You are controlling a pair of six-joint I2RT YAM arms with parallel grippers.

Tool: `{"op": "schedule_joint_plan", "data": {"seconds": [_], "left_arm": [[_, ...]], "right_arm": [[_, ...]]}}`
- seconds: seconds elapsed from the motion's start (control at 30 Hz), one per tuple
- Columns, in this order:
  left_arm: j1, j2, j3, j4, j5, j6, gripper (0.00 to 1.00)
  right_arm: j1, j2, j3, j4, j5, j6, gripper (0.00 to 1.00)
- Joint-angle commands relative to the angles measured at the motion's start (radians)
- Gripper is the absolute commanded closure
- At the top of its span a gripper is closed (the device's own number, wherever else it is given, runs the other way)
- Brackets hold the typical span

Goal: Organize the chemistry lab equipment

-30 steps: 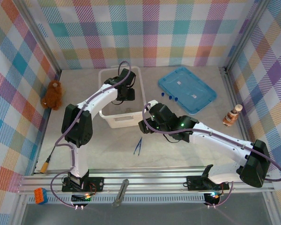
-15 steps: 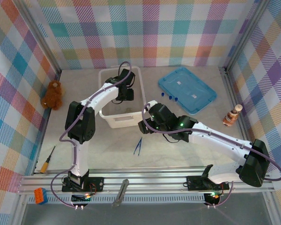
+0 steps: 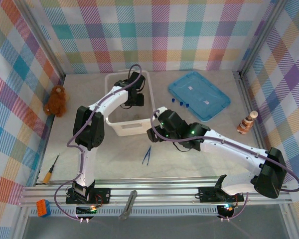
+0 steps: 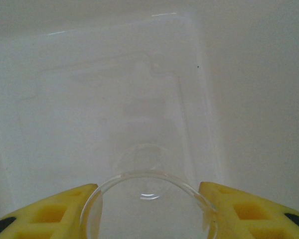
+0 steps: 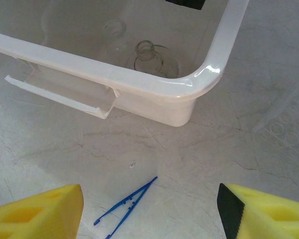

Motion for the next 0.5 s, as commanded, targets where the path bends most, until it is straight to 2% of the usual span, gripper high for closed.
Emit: {"op": "schedule_joint_plan", "data": {"seconds": [0.0, 0.47], "left_arm": [[0.01, 0.023, 0.042, -0.051, 0.014, 0.026, 0.52], [0.011, 0.052, 0.043, -0.065, 0.024, 0.03, 0.52]], "right_arm": [[0.005, 0.009, 0.012, 0.007, -0.005, 0.019, 0.27], [0.006, 0.016, 0.015, 0.013, -0.009, 0.024, 0.27]]}}
